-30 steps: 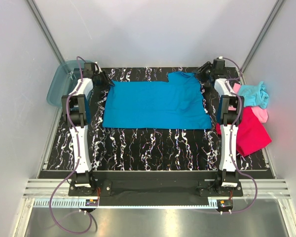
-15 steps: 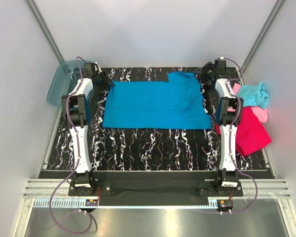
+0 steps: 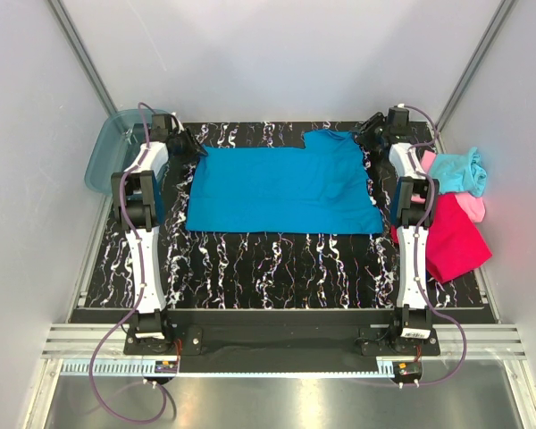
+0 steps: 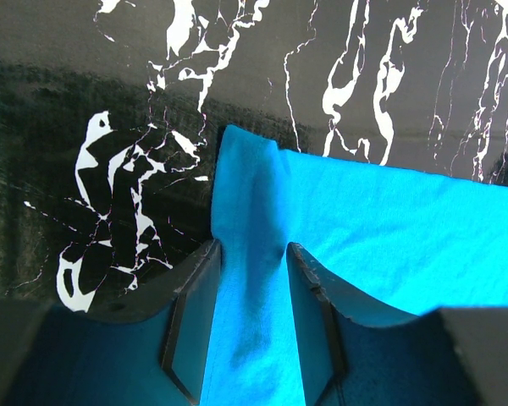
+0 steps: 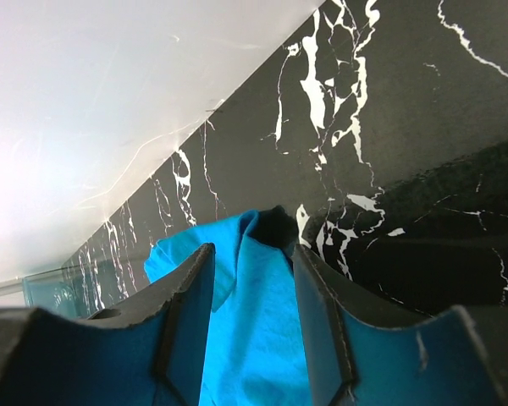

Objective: Fold and stack the t-shirts

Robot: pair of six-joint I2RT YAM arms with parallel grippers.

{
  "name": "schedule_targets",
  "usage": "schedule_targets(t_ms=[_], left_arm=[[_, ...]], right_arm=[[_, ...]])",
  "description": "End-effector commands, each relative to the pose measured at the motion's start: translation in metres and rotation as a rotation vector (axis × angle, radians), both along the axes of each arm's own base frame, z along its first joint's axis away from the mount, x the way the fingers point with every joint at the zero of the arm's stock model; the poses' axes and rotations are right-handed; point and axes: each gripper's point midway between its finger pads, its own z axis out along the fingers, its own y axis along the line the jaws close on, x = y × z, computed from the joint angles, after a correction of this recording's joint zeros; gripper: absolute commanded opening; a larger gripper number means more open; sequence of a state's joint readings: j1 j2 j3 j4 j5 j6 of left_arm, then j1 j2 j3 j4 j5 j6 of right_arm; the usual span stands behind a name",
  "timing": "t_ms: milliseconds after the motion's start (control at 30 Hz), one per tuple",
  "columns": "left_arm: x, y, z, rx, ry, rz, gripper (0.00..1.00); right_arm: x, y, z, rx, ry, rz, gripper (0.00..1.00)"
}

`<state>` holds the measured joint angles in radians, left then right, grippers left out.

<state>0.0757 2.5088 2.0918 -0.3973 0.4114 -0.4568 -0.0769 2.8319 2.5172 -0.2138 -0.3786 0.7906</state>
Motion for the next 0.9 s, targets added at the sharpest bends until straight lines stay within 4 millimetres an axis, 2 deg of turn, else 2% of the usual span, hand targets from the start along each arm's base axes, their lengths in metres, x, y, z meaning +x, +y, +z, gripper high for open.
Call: schedule_targets(t_ms=[0,367,433,500,533,600,633,700,733,800,833,867], left_arm=[[-0.007,0.005,0.009,-0.007,0.017,0.015,0.43],[-0.007,0.007,0.009,-0.015,0.016,0.016,0.43],[-0.008,0.005,0.010,-0.016,0.016,0.014,0.43],[-0.008,0.007,0.009,-0.015,0.017,0.016,0.43],[-0.008,0.006,0.009,-0.018,0.016,0.015,0.43],[-0.008,0.006,0.009,-0.020,0.017,0.015,0.43],[-0.008,0.006,0.010,-0.019,0.015,0.014,0.43],[-0.008,0.005,0.009,-0.021,0.015,0.014,0.41],[-0.008,0.006,0.010,-0.021,0.014,0.014,0.40],[-0.008,0.006,0.009,-0.023,0.013,0.013,0.27],[-0.009,0.005,0.010,-0.025,0.013,0.010,0.19],[-0.009,0.004,0.010,-0.027,0.013,0.012,0.06]], right_arm=[[0.002,0.013,0.003,0.011,-0.015,0.032,0.49],[0.002,0.040,0.001,0.028,-0.019,0.074,0.49],[0.001,0.042,-0.002,0.028,-0.016,0.077,0.45],[0.001,0.043,-0.002,0.028,-0.013,0.077,0.39],[0.001,0.043,-0.002,0.025,-0.014,0.073,0.29],[0.001,0.041,0.000,0.018,-0.013,0.067,0.18],[0.002,0.040,0.001,0.012,-0.015,0.060,0.03],[0.002,0.038,0.005,0.004,-0.017,0.052,0.00],[0.003,0.036,0.004,-0.007,-0.019,0.044,0.00],[0.004,0.035,0.009,-0.019,-0.034,0.039,0.00],[0.006,0.035,0.012,-0.022,-0.047,0.037,0.00],[0.007,0.034,0.013,-0.023,-0.053,0.034,0.00]])
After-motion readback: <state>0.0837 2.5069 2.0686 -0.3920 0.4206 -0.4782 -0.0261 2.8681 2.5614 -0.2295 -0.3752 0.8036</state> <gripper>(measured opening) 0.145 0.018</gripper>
